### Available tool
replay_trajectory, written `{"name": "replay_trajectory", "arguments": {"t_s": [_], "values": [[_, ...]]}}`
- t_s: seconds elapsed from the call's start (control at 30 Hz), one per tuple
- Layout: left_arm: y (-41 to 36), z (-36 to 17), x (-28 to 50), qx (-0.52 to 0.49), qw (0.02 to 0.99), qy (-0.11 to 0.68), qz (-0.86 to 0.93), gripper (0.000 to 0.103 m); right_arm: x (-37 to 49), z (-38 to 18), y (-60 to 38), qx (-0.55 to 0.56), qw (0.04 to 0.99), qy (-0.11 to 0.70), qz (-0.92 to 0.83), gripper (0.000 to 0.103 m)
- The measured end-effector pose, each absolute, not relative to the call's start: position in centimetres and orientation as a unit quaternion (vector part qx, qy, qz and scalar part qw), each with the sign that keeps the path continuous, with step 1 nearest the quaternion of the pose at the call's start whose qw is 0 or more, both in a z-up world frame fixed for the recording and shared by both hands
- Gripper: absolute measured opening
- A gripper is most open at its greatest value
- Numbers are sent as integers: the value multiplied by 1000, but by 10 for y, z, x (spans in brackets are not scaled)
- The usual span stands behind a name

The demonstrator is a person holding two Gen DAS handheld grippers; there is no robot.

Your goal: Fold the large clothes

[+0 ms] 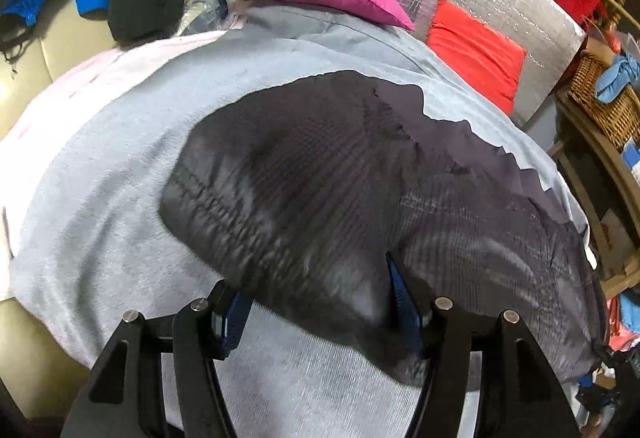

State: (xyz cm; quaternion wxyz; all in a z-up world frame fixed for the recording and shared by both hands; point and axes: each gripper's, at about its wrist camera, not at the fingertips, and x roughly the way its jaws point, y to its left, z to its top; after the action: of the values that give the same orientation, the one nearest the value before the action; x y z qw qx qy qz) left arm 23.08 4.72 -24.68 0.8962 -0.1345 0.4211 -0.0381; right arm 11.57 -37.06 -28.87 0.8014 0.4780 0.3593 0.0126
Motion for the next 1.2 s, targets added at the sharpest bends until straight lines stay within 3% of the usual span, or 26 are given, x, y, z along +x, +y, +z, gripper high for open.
{"name": "replay_trajectory", "arguments": {"t_s": [0.23, 0.33, 0.47, 0.8, 0.93, 1.0, 1.13, 1.2], "values": [[42, -223, 201, -69, 922, 382, -6, 65, 89, -263, -372, 419, 820, 389, -1, 67], [43, -205, 186, -41, 937, 346, 9, 71, 71, -247, -376, 395, 836, 381, -7, 67], [41, -190, 173, -15, 948, 316, 20, 72, 55, -226, -382, 387, 854, 347, -12, 67], [39, -182, 170, 0, 952, 304, 28, 72, 98, -205, -350, 360, 871, 334, 5, 67], [38, -189, 180, 7, 950, 310, 35, 73, 125, -216, -344, 355, 865, 354, -3, 66], [37, -201, 191, 13, 945, 325, 40, 79, 141, -229, -346, 353, 858, 372, -16, 66], [35, -251, 231, 36, 901, 431, 34, 80, 176, -259, -358, 360, 837, 410, -44, 66], [44, -251, 234, 7, 898, 440, 22, 80, 184, -259, -361, 364, 835, 410, -49, 68]]}}
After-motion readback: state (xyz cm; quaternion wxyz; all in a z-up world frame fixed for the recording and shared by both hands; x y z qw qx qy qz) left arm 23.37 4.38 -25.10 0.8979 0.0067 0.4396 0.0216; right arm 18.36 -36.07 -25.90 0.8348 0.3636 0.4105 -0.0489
